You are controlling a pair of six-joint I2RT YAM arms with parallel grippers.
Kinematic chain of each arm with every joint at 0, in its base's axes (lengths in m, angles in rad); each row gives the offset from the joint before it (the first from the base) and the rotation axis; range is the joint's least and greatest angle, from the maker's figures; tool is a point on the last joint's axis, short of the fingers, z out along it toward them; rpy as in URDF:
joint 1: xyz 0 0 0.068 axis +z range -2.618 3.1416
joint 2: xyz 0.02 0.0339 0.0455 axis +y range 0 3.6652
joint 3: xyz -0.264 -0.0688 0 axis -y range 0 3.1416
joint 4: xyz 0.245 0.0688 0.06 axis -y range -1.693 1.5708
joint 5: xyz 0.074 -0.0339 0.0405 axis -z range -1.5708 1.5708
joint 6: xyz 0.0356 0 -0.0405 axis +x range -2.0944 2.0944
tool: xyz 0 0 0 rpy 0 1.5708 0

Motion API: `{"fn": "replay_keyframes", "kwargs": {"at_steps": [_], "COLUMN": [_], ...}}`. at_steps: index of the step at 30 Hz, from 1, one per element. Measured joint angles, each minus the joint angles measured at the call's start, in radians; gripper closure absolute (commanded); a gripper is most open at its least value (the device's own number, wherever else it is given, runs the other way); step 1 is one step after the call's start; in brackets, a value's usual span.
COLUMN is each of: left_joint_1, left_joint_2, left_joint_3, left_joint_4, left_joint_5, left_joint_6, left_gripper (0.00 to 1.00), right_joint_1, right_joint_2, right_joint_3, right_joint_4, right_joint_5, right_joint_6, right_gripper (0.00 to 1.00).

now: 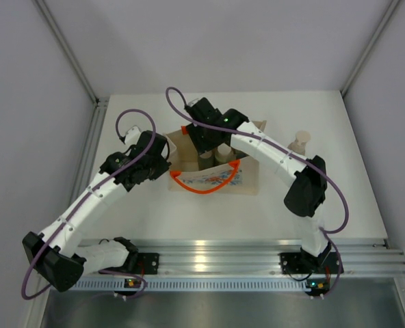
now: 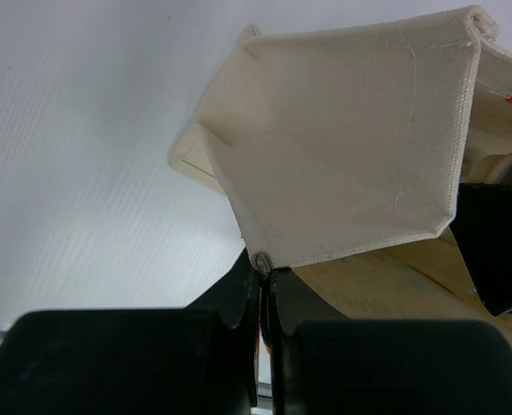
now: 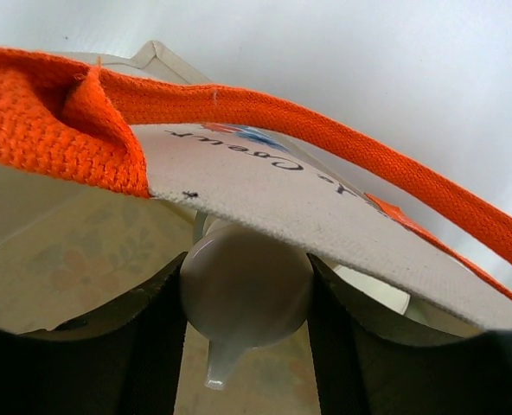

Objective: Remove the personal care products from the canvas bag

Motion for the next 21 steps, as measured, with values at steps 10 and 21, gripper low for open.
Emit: {"fn": "replay_keyframes", "kwargs": {"at_steps": [10,21], "left_joint_1": [0.000,0.002], "left_joint_2": [0.002,0.008], "left_joint_3": [0.000,0.000], "left_joint_4": [0.000,0.000], "left_joint_5": [-0.003,-0.003], "left_joint_6": [0.001,0.007], "left_gripper": [1.00,1.00], "right_joint_1": [0.000,0.001], "right_joint_2": [0.001,0.006], "right_joint_3": [0.003,0.018], "right_joint_4": [-0.001,-0.017], "right_joint_5": [0.000,0.006], "right_joint_6": [-0.002,-0.010], "right_gripper": [0.74,0.92]}}
